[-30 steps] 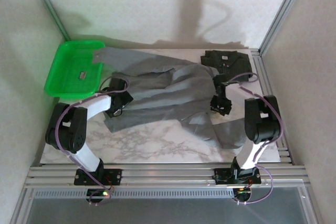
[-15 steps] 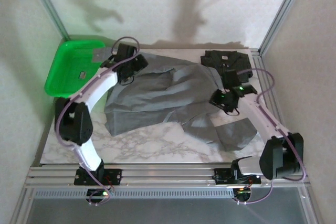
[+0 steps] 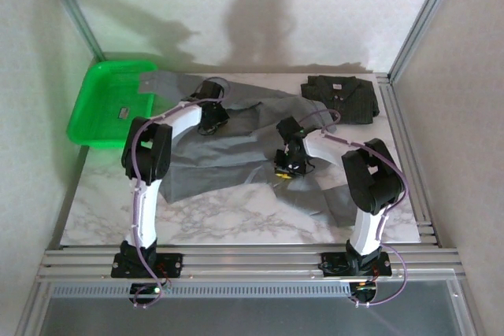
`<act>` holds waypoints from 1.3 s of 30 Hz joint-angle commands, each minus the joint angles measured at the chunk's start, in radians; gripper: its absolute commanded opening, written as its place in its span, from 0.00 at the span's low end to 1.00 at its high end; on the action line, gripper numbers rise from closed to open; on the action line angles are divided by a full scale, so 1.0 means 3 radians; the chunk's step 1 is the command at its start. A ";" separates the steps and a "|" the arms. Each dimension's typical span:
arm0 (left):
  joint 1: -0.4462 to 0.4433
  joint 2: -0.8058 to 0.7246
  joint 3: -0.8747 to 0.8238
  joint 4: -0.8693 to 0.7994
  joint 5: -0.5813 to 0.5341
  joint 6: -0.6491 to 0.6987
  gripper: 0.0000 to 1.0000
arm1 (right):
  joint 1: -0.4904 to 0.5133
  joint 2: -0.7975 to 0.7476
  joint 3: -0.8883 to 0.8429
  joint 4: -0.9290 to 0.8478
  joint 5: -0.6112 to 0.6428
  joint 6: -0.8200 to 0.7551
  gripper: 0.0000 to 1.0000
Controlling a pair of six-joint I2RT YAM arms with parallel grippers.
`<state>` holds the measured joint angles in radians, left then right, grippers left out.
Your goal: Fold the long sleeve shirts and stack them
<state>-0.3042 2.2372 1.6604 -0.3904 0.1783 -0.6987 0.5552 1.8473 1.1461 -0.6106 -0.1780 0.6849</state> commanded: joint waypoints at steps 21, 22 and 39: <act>0.0025 -0.0095 0.0461 0.0056 -0.0052 0.0237 0.65 | 0.0135 -0.0811 -0.0017 -0.1017 0.0146 -0.0135 0.29; 0.0017 -0.0222 0.0447 0.0024 -0.0034 0.0179 0.70 | 0.0125 -0.0819 0.0176 -0.1122 0.0188 -0.0184 0.31; 0.0118 -0.1857 -0.1841 0.0454 -0.0400 -0.0379 0.91 | -0.0949 0.0447 0.1419 -0.0363 0.0455 -0.0473 0.37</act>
<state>-0.2832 1.6730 1.2087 -0.3141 0.1036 -0.7692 0.2722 1.9190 1.5322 -0.7650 -0.0551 0.5610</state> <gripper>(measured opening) 0.907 0.370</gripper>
